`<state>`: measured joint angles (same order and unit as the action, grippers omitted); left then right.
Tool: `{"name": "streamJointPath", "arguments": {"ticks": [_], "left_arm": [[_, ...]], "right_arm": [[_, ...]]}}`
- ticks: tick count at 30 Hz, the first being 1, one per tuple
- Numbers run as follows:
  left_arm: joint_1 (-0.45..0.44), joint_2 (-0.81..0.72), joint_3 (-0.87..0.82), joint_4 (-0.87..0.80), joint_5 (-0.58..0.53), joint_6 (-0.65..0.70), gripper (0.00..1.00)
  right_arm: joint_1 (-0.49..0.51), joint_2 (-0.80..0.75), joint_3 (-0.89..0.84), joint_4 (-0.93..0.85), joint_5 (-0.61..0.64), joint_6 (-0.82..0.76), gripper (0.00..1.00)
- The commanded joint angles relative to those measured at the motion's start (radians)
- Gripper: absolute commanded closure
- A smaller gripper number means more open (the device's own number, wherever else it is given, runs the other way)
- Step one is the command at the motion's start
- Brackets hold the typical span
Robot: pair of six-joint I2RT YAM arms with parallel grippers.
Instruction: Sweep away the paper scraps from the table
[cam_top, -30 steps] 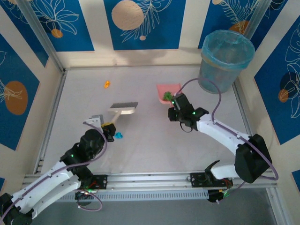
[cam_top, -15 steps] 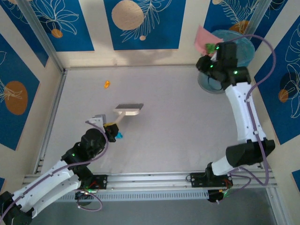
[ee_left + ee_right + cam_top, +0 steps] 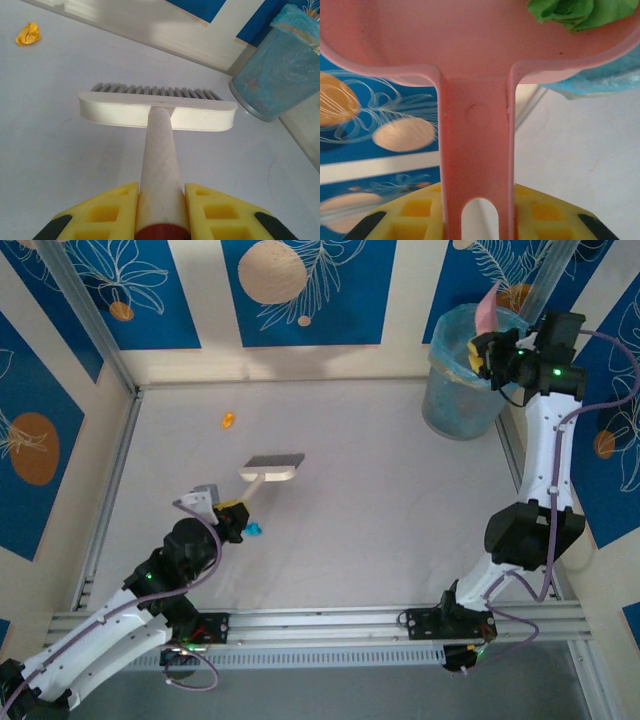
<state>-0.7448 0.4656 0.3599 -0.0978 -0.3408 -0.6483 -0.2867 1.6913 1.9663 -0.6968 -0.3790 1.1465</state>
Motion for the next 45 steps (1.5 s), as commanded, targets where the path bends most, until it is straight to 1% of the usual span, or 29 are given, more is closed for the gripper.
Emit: {"name": "streamJointPath", "arguments": {"ticks": [1,5,7,10,12,16,18,22,24,28,30,32,34,36,39,42,45], "left_arm": [[-0.004,-0.01,-0.004,0.019,-0.006,-0.011,1.0],[-0.004,-0.007,-0.003,0.02,-0.004,-0.013,1.0],[-0.005,-0.01,-0.004,0.018,-0.006,-0.013,1.0],[-0.005,-0.011,-0.004,0.016,-0.012,-0.012,1.0],[-0.004,-0.011,-0.004,0.017,-0.014,-0.011,1.0],[-0.005,-0.009,-0.004,0.014,-0.019,-0.009,1.0],[-0.004,-0.008,-0.004,0.016,-0.019,-0.009,1.0],[-0.005,-0.012,-0.003,0.012,-0.017,-0.011,1.0],[-0.005,-0.016,-0.004,0.008,-0.021,-0.012,1.0],[-0.004,-0.03,0.001,-0.018,-0.037,-0.019,1.0],[-0.004,-0.058,0.002,-0.046,-0.063,-0.029,1.0],[-0.005,-0.093,-0.001,-0.071,-0.096,-0.036,1.0],[-0.005,-0.123,-0.004,-0.1,-0.129,-0.041,1.0],[-0.005,-0.147,-0.006,-0.127,-0.17,-0.048,1.0],[-0.005,-0.162,-0.007,-0.156,-0.221,-0.054,1.0],[-0.005,-0.163,-0.011,-0.176,-0.268,-0.062,1.0],[-0.004,-0.162,-0.02,-0.19,-0.319,-0.074,1.0]], "right_arm": [[-0.038,0.021,-0.035,0.185,-0.167,0.218,1.0],[-0.06,0.069,-0.037,0.272,-0.249,0.344,1.0],[-0.065,0.078,-0.052,0.295,-0.257,0.393,1.0],[-0.076,0.063,-0.125,0.373,-0.252,0.473,1.0],[-0.08,0.053,-0.144,0.391,-0.239,0.477,1.0],[-0.077,0.056,-0.11,0.359,-0.244,0.421,1.0],[-0.071,0.049,-0.078,0.308,-0.232,0.354,1.0],[-0.018,-0.029,-0.015,0.183,-0.082,0.154,1.0],[0.023,-0.06,0.012,0.132,-0.037,0.073,1.0],[0.151,-0.13,0.014,0.064,0.025,-0.109,1.0],[0.253,-0.172,-0.013,0.043,0.065,-0.25,1.0],[0.372,-0.22,-0.067,0.034,0.141,-0.393,1.0],[0.502,-0.274,-0.165,0.057,0.234,-0.546,1.0],[0.629,-0.331,-0.298,0.103,0.335,-0.679,1.0],[0.763,-0.399,-0.487,0.169,0.437,-0.814,1.0],[0.876,-0.451,-0.693,0.268,0.507,-0.89,1.0],[0.967,-0.478,-0.871,0.382,0.632,-0.919,1.0]]}}
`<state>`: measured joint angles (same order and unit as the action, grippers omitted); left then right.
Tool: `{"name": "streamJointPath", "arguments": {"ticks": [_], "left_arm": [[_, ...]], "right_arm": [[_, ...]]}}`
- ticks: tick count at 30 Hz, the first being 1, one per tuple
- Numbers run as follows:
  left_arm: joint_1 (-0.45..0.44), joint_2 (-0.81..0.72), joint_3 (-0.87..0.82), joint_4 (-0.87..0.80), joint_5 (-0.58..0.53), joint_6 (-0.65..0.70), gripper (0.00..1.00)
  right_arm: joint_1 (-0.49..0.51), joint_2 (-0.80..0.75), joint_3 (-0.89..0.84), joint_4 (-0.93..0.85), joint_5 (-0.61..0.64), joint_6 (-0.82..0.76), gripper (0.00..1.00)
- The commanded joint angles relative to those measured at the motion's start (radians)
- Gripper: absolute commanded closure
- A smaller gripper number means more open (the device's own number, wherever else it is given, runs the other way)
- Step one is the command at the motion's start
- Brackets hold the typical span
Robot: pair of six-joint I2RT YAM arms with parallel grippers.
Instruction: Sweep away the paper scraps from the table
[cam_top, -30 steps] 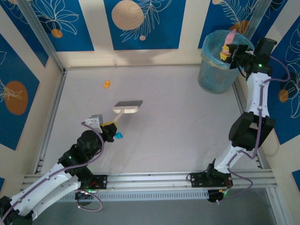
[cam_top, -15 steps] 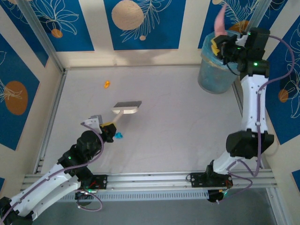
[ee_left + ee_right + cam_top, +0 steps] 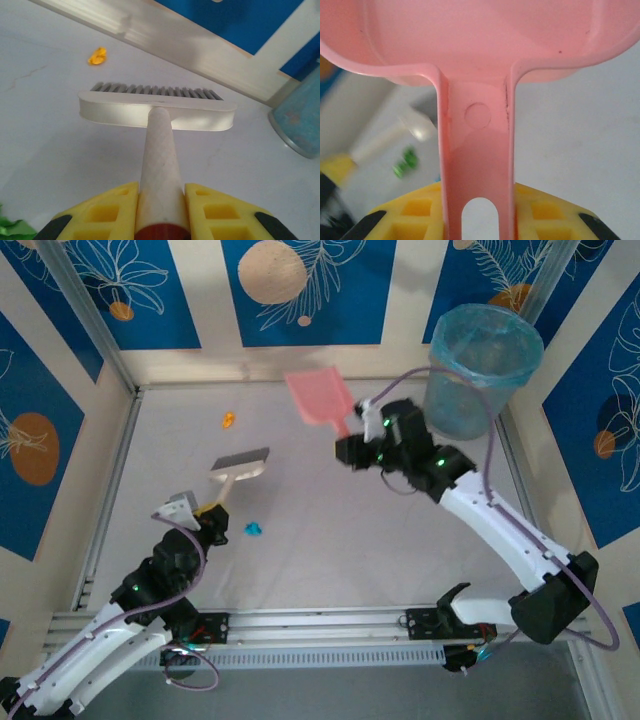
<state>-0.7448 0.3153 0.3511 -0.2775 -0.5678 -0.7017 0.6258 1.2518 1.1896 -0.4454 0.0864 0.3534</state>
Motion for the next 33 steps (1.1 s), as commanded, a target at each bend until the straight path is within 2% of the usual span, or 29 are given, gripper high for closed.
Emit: {"name": "streamJointPath", "arguments": {"ticks": [1,7,10,13,15,18,20,24,29,31,33], "left_arm": [[-0.004,-0.014,-0.01,-0.018,-0.103,-0.025,1.0],[-0.004,-0.065,0.001,-0.093,-0.233,-0.018,1.0],[-0.004,-0.104,-0.005,-0.098,-0.268,0.0,1.0],[-0.005,-0.126,0.009,-0.127,-0.297,-0.009,1.0],[-0.004,-0.127,0.026,-0.141,-0.308,-0.023,1.0],[-0.004,-0.091,0.063,-0.139,-0.316,-0.05,1.0],[-0.004,-0.039,0.083,-0.122,-0.326,-0.079,1.0],[-0.001,0.149,0.164,-0.11,-0.358,-0.157,1.0],[0.027,0.419,0.33,-0.09,-0.34,-0.143,1.0],[0.079,0.51,0.386,-0.061,-0.284,-0.124,1.0],[0.172,0.601,0.449,-0.049,-0.128,-0.136,1.0]], "right_arm": [[0.082,-0.043,-0.146,0.172,0.209,-0.12,1.0],[0.145,-0.016,-0.365,0.36,0.346,-0.002,1.0],[0.165,0.057,-0.415,0.43,0.394,-0.046,1.0],[0.181,0.145,-0.422,0.46,0.469,-0.051,1.0],[0.182,0.202,-0.379,0.424,0.405,-0.064,1.0],[0.193,0.302,-0.299,0.335,0.398,-0.071,1.0],[0.202,0.352,-0.264,0.311,0.389,-0.066,1.0],[0.222,0.424,-0.229,0.325,0.283,-0.079,1.0],[0.266,0.486,-0.171,0.278,0.271,-0.118,1.0],[0.275,0.504,-0.157,0.27,0.256,-0.125,1.0],[0.279,0.525,-0.136,0.246,0.254,-0.132,1.0]]}}
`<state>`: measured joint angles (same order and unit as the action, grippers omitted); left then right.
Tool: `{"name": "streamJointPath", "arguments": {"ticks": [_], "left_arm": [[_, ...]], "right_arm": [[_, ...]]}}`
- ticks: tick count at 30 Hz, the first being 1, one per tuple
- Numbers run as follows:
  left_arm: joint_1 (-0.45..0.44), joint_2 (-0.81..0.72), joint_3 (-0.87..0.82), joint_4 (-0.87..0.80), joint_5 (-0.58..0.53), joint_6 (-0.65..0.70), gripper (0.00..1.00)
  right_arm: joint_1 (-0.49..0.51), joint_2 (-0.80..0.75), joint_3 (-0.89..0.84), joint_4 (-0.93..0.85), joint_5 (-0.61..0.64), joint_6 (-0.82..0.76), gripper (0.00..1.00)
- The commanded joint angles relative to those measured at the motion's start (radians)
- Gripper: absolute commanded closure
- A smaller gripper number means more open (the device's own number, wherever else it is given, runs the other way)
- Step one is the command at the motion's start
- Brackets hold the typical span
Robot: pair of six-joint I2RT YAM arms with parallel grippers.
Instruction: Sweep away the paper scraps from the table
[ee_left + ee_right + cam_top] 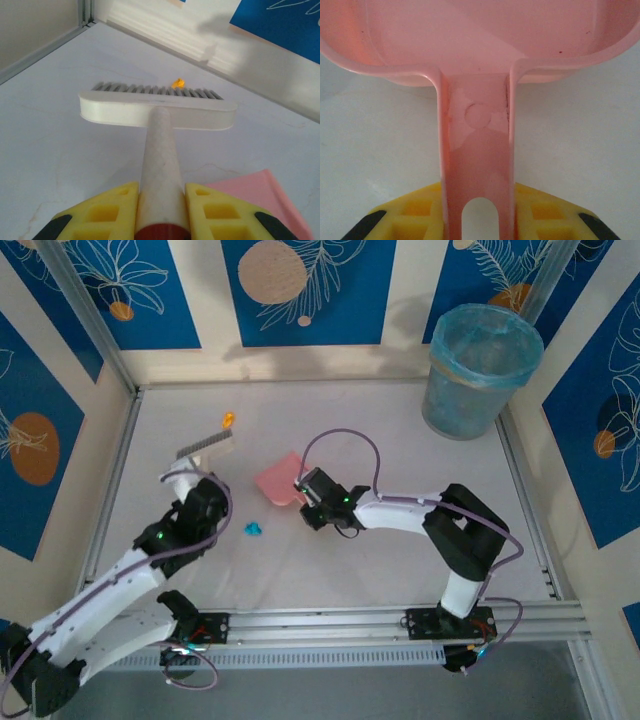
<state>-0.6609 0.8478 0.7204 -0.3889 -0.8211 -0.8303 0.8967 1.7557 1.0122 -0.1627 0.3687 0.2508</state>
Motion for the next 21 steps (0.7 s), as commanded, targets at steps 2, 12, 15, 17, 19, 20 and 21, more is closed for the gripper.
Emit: {"name": "streamJointPath", "arguments": {"ticks": [2,12,15,17,19,20,21], "left_arm": [[0.171,0.159,0.145,0.061,0.265,-0.014,1.0],[0.443,0.626,0.592,-0.082,0.543,0.001,1.0],[0.487,0.741,0.704,-0.118,0.585,0.015,1.0],[0.501,0.813,0.777,-0.125,0.596,0.042,1.0],[0.51,0.883,0.863,-0.171,0.596,0.061,1.0],[0.512,0.921,0.918,-0.198,0.594,0.075,1.0],[0.512,0.948,0.963,-0.222,0.588,0.084,1.0]], "right_arm": [[0.008,0.035,0.053,-0.053,-0.028,-0.031,1.0],[0.003,0.054,0.072,-0.07,-0.072,-0.047,1.0],[0.004,0.063,0.082,-0.083,-0.074,-0.049,1.0],[0.001,0.065,0.084,-0.083,-0.081,-0.049,1.0],[0.002,0.068,0.088,-0.083,-0.091,-0.05,1.0],[0.001,0.069,0.09,-0.085,-0.095,-0.051,1.0],[0.002,0.07,0.091,-0.087,-0.096,-0.052,1.0]]}}
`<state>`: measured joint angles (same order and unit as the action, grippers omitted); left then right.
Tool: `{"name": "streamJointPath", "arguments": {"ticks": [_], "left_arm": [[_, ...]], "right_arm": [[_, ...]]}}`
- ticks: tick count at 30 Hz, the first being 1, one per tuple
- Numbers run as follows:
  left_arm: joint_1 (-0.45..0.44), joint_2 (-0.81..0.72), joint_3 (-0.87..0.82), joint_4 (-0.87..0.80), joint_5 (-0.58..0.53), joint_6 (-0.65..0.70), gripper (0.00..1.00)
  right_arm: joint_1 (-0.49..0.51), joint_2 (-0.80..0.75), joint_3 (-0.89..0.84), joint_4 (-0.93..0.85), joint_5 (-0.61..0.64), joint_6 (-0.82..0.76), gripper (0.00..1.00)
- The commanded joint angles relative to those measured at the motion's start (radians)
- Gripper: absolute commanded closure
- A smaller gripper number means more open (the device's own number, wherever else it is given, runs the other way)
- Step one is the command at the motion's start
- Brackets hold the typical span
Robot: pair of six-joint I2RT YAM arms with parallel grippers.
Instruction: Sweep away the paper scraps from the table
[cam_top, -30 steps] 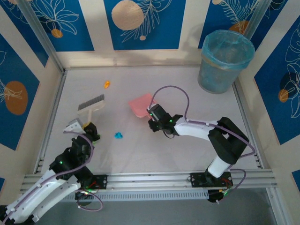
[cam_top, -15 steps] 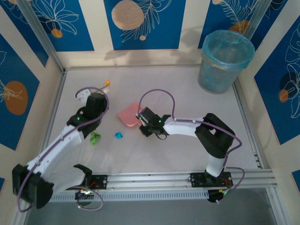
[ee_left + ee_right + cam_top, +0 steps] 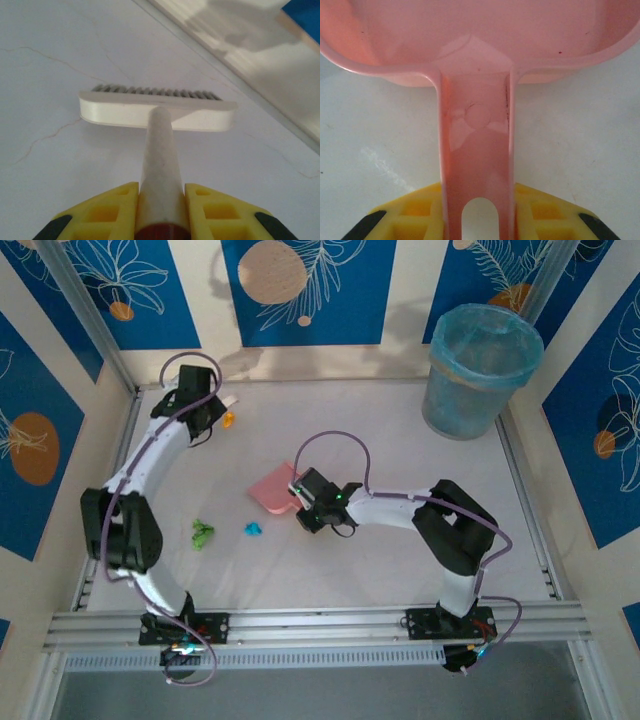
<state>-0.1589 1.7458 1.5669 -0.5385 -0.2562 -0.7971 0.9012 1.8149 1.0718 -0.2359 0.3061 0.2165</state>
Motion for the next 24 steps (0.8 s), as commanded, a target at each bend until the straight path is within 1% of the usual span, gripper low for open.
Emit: {"name": "streamJointPath", "arguments": {"ticks": [1,4,9,14,16,21,24], "left_arm": [[0.011,0.084,0.161,-0.103,0.016,0.061,1.0],[0.011,0.144,0.234,-0.13,-0.011,0.075,1.0],[0.01,0.238,0.351,-0.171,0.003,0.1,1.0],[0.01,0.331,0.468,-0.243,0.043,0.122,1.0],[0.009,0.337,0.463,-0.244,0.063,0.124,1.0],[-0.008,0.322,0.422,-0.262,0.153,0.119,1.0],[-0.033,0.259,0.33,-0.212,0.199,0.112,1.0]], "right_arm": [[-0.003,0.012,0.033,-0.016,-0.032,-0.017,1.0],[-0.005,0.013,0.036,-0.019,-0.033,-0.018,1.0],[-0.007,0.009,0.039,-0.022,-0.039,-0.015,1.0],[-0.007,0.006,0.038,-0.023,-0.045,-0.013,1.0],[-0.008,0.003,0.038,-0.025,-0.044,-0.012,1.0],[-0.025,-0.003,0.034,-0.028,-0.043,0.0,1.0],[-0.038,-0.008,0.033,-0.032,-0.06,0.009,1.0]]}}
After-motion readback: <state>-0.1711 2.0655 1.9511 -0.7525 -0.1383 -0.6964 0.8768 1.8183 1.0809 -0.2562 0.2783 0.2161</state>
